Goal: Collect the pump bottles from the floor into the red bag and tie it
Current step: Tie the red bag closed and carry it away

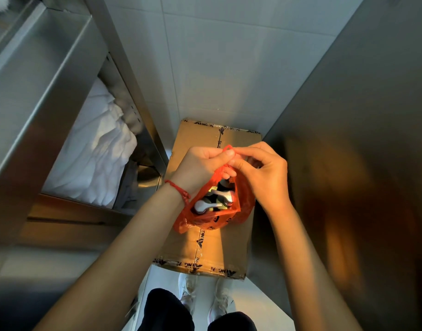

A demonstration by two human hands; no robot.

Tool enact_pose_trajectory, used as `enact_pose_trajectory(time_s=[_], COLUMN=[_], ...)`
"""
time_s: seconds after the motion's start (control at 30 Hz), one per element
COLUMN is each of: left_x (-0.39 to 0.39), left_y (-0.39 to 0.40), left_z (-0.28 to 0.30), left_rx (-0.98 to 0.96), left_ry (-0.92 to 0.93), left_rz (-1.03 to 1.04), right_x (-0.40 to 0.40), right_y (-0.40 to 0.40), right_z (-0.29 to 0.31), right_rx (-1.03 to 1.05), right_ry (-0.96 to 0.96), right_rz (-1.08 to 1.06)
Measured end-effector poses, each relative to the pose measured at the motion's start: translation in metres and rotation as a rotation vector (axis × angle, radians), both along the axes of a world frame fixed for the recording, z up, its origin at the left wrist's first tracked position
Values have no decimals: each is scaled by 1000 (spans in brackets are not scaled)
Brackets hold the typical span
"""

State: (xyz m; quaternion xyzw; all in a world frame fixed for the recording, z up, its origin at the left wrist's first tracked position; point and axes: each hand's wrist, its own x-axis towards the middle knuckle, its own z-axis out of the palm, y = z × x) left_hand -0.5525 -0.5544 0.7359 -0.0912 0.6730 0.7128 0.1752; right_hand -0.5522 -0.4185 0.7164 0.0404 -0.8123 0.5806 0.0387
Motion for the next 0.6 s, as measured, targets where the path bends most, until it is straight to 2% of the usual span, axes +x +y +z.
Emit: enact_pose_trajectory(time_s=[0.2,0.43,0.6], left_x=[1,3,4], left_y=[3,4,5], left_z=[3,1,-6], left_rx=[-117,-105,-97], left_ry=[27,10,-23], left_rz=[21,114,162], right_x=[1,4,0], right_y=[-2,-2,-6], right_z=[-4,-9,-10], right_rx=[87,-147,-115], right_ry=[14,-200,-167], right_rz=[-23,-51,-127])
